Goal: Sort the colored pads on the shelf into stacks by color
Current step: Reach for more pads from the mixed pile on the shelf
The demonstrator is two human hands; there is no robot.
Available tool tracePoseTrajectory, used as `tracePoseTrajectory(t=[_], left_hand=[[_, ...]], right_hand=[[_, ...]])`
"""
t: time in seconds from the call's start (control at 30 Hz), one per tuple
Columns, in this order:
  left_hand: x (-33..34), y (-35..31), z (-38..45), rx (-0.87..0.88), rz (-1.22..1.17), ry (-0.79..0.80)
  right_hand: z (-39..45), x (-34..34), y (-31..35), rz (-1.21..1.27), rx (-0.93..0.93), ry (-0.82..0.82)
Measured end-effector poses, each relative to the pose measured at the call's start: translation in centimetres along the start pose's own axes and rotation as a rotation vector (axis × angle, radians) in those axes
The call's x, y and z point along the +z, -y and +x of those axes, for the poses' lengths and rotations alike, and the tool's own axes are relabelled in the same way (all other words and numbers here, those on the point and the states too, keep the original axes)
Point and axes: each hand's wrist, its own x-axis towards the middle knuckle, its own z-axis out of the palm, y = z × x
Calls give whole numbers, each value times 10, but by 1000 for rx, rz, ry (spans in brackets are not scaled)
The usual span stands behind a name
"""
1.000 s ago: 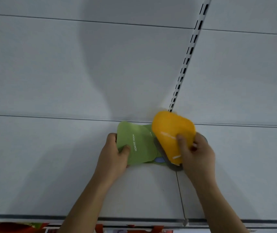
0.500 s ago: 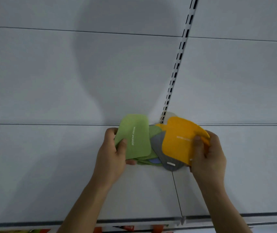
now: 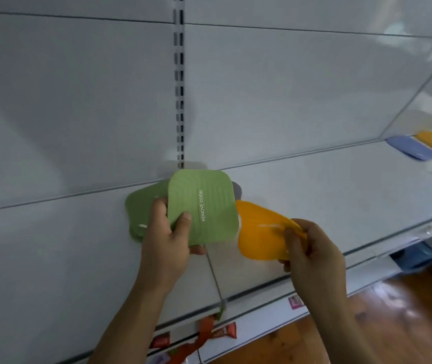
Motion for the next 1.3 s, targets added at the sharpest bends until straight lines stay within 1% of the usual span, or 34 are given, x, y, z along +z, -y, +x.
tracePoseTrajectory(t=[0.1,0.2,0.3,0.43,0.5,0.57,0.7,0.8,1.03,1.2,1.3], left_hand=[[34,-6,-15,-14,-16,72],[72,-11,-35,-5,15,133],[117,-14,-58,15,51,172],[195,-15,-94,25,100,213],[241,-17,-113,38,88,249],[283,-21,-130,33,62,296],[352,-24,-151,32,86,393],[399,-25,-152,34,131,413],[525,-22,-120,9,15,493],[610,-28,-89,20,-14,552],[652,-31,-70,34,-5,529]], right_hand=[[-4,-32,-23,-4,42,-90],[-4,-71,-43,45,104,-206],[-5,-115,-68,103,164,-272],[-6,-186,-117,179,222,-340],[-5,-224,-145,202,260,-364],[-3,-258,-170,201,281,-378],[9,-308,-204,205,305,-451],[25,-335,-226,223,317,-472],[96,-380,-279,220,325,-527],[162,-420,-300,184,318,-588],[198,-433,-319,160,322,-596]])
